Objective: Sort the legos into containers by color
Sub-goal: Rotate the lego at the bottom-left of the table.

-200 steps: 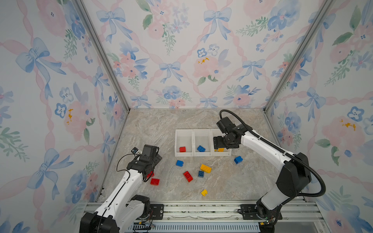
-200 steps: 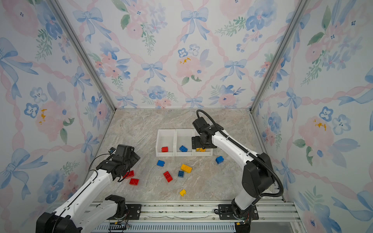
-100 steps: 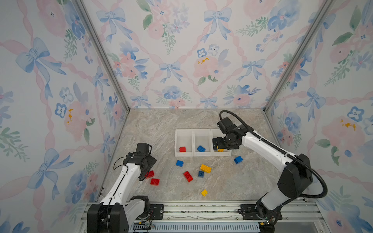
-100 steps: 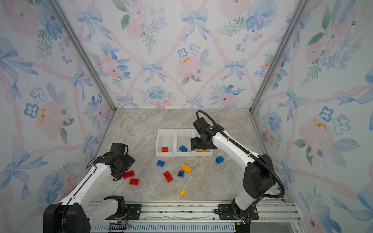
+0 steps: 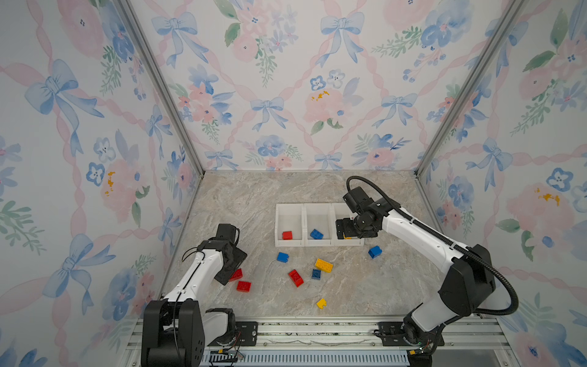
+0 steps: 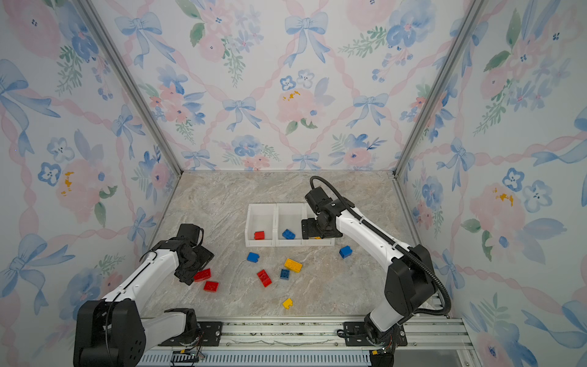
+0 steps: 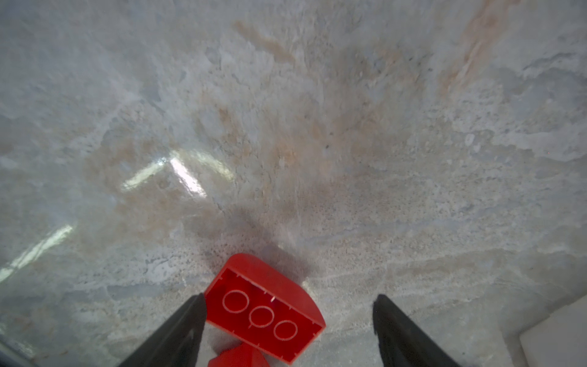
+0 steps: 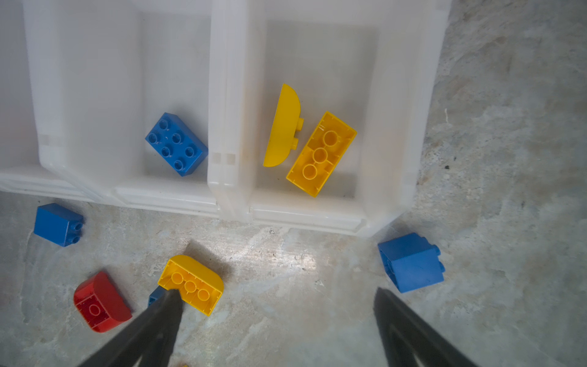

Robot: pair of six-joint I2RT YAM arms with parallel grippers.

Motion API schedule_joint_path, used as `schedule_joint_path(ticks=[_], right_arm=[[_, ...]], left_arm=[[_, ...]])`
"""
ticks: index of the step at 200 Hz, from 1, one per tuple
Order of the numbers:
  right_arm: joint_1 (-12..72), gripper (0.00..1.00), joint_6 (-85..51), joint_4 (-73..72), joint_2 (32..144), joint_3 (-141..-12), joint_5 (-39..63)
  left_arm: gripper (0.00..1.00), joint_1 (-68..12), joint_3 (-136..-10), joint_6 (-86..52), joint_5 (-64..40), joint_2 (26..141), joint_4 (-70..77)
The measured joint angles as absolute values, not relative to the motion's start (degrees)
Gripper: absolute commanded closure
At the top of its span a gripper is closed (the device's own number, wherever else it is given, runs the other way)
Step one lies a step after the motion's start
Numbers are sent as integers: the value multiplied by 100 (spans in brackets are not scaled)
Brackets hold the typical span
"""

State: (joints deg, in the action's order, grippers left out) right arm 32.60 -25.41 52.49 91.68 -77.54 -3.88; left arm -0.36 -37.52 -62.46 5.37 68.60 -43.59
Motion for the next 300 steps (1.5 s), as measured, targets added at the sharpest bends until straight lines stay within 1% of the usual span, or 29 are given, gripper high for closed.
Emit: schedule_joint_path(ticks=[87,128,154,192,208,247,278,300], right_arm=[[3208,3,-2521,5249,9166,-7725,-314],[3175,3,-2523,5247,9118,-7651,-292],[3164,3,-2521,5240,9118,-7647,-252],[3157,3,-2523,5231,9118,-7647,-231],[3155,3,-2523,5231,9118,-7647,-209],[3153,3,-2523,5231,9109,-7644,-209],[3153,3,-2523,5234,9094,-7636,-207],[3153,3,-2523,5229,9094,-7636,-207]], left_arm=[[22,-34,-3739,-6436,331,7015,-4327],[22,-270,-3621,-6740,134,6141,-4344],[22,-475,-3369,-6954,84,6003,-4355],[18,-602,-3273,-6947,213,6075,-4506],[15,-604,-3415,-6770,401,6237,-4532],[13,-657,-3496,-6665,620,6587,-4491],[12,-687,-3492,-6827,744,6458,-4440],[12,-690,-3376,-7043,609,6241,-4246]])
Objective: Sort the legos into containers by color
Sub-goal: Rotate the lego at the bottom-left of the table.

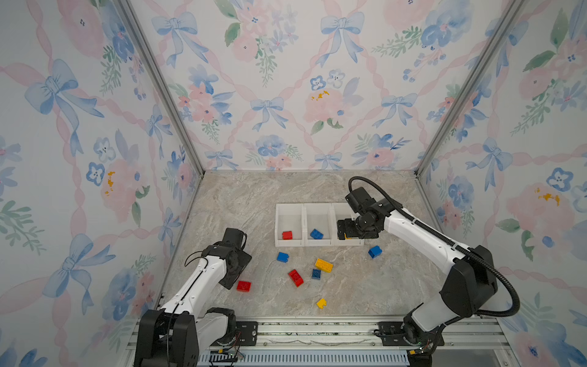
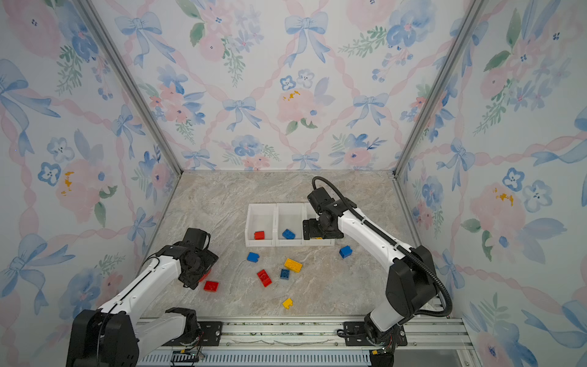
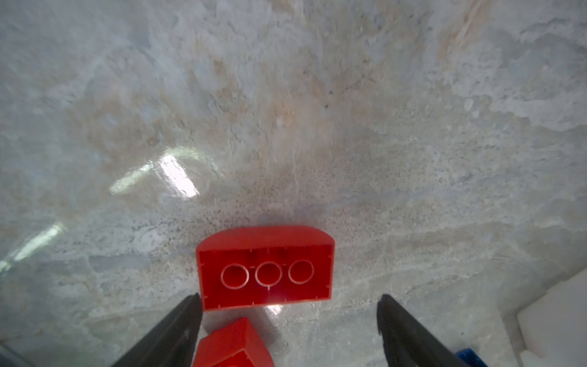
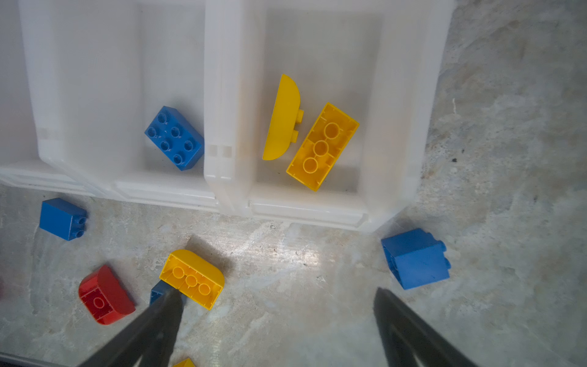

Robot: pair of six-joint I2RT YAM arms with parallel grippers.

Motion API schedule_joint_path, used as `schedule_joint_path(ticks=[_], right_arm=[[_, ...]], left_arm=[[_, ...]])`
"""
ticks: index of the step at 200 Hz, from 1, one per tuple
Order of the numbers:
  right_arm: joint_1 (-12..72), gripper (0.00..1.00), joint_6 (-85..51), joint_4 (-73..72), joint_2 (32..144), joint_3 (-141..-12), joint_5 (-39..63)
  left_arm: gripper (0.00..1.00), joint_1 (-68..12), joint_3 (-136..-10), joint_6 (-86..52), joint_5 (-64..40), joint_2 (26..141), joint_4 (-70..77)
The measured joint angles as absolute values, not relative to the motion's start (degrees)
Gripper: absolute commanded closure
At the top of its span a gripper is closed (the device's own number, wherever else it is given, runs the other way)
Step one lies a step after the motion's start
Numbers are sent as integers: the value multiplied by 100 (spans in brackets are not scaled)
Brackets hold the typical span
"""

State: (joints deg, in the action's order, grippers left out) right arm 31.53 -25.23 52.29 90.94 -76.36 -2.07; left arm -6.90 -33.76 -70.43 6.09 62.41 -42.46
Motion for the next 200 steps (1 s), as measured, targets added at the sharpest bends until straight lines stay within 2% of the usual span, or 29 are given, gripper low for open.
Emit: schedule_joint_path(ticks=[58,133,200], right_arm=[[3153,3,-2523,5229,9094,-7636,-207],[3153,3,-2523,5207,9094,-7636,-207],[3142,3,-2521,5210,9085,-7636,-207]], left_arm=[[11,-871,-3138,-7408,246,6193,-4160],[10,-932,-3133,-7474,425,6270,-3844],[11,-414,-3234,-7310,880,6410,-3756]])
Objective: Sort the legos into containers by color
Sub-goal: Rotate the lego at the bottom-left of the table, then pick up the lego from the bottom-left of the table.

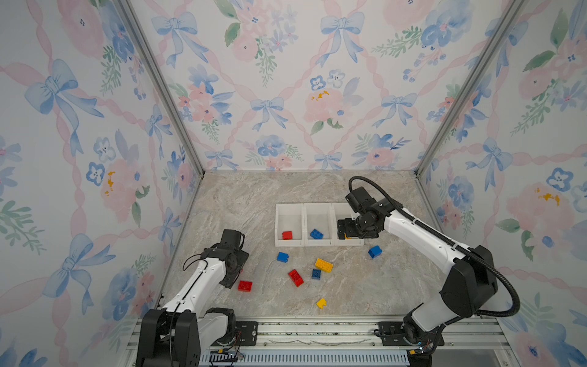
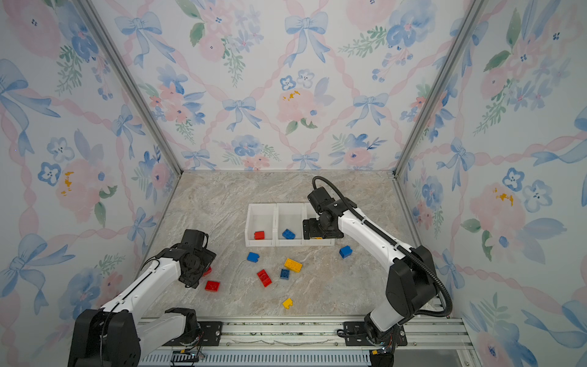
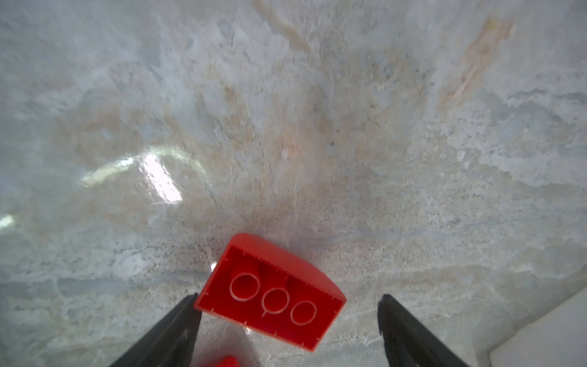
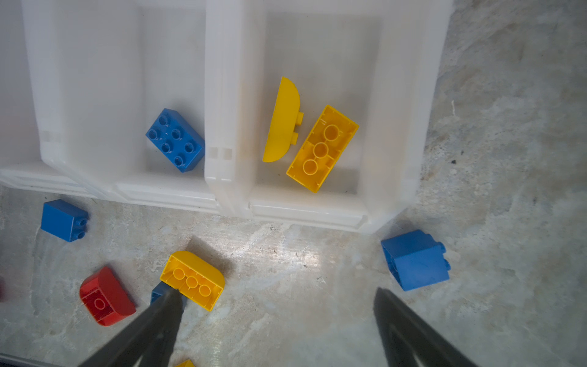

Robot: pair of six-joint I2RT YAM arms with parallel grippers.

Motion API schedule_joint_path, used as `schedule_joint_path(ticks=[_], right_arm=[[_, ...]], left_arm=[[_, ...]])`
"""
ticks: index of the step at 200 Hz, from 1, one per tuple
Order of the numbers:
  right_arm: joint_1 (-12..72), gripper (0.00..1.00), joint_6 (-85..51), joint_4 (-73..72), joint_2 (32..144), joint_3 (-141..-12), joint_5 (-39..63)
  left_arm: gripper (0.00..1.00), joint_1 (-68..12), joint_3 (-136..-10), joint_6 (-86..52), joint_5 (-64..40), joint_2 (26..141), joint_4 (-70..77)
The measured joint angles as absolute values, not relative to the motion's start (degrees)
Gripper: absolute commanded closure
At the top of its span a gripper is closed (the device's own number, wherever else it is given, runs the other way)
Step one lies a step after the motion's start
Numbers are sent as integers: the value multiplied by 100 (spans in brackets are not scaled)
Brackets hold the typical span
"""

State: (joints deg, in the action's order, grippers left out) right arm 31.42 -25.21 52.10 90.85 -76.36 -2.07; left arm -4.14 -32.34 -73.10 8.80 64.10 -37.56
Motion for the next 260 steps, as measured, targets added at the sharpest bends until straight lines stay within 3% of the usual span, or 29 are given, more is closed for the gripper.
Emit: schedule_joint_path(ticks=[164,236,260], right_arm=[[3079,3,-2480,5210,9078,-7636,-167],[3079,3,-2486,5212,9013,-7636,-167],[3079,3,-2504,5212,8912,-7596,-167]], left_arm=[[45,-434,-3463,-6921,733,7288,-3374],[74,-513,-3468,-6779,683,7279,-3371],[77,-648,-3507,-6718,681,7203,-3395]])
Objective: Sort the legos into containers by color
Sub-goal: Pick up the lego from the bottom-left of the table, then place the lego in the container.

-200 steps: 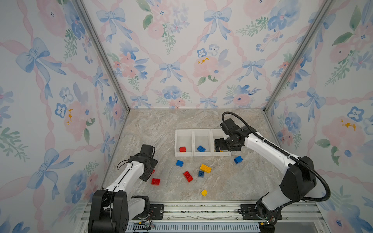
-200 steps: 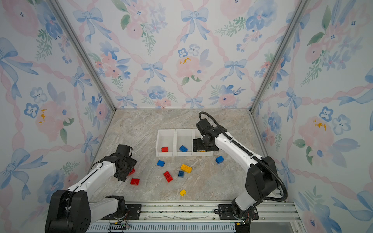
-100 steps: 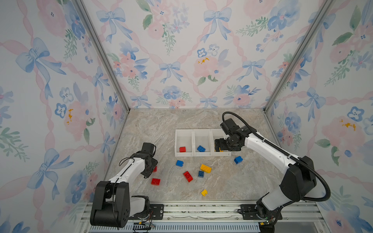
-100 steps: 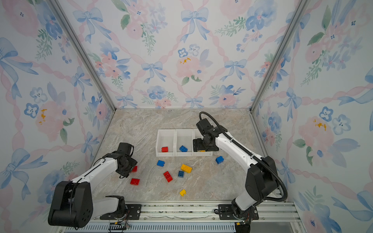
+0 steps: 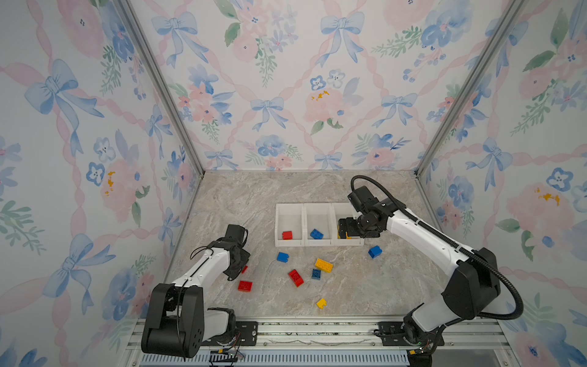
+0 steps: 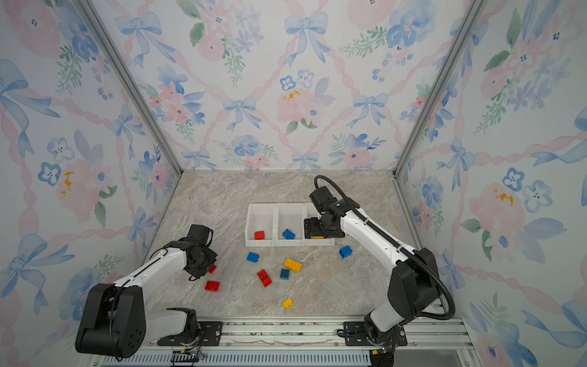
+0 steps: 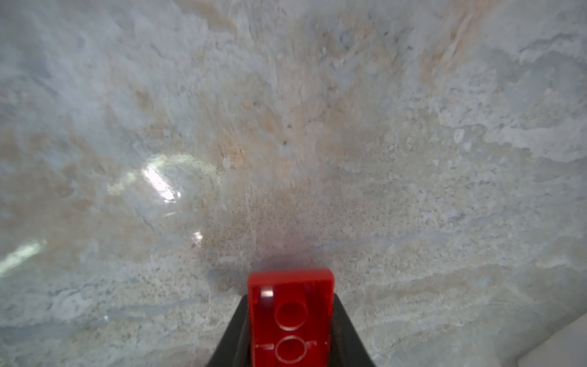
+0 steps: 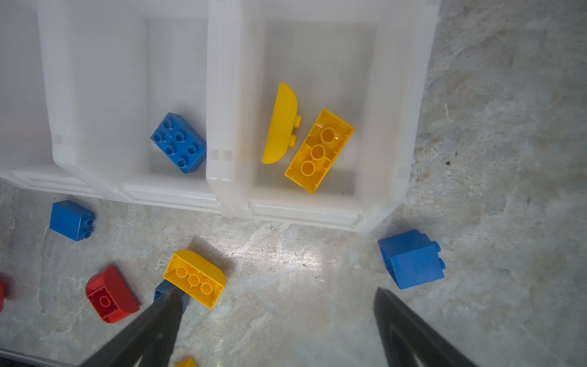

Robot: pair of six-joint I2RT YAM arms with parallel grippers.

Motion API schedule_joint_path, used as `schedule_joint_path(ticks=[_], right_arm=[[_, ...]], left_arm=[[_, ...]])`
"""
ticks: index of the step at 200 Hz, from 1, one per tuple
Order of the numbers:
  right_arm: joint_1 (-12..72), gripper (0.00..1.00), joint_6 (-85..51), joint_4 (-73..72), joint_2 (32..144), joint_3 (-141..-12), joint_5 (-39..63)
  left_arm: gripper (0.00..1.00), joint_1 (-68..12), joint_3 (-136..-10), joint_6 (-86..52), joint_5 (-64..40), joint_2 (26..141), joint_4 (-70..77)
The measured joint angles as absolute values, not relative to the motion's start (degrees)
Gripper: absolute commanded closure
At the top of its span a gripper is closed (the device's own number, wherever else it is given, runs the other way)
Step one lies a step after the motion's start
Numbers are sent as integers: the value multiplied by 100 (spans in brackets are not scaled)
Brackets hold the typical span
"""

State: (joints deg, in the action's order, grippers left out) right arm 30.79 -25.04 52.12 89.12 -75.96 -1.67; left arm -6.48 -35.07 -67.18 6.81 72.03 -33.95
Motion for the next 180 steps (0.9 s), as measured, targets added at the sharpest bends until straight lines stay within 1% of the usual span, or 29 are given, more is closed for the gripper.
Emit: schedule_joint_path(ticks=[36,84,139,180], right_arm=[[3079,3,-2567,5231,8733,-7502,-169],[3079,3,-2700,5249,8582,-7341,-167],[3081,3,-2812,5249,8444,-7244,-167],[3081,3,-2867,5251,8370,-7081,-167]], left_arm=[[80,-1072,-3885,-6713,779,6938,-3437],[80,-2025,-5157,-6506,1227,6976,-3428],[79,-3332,-6834,-5826,1920,8237,-3374],[79,-3763,-7579,-5413,1973,9314,-3306]])
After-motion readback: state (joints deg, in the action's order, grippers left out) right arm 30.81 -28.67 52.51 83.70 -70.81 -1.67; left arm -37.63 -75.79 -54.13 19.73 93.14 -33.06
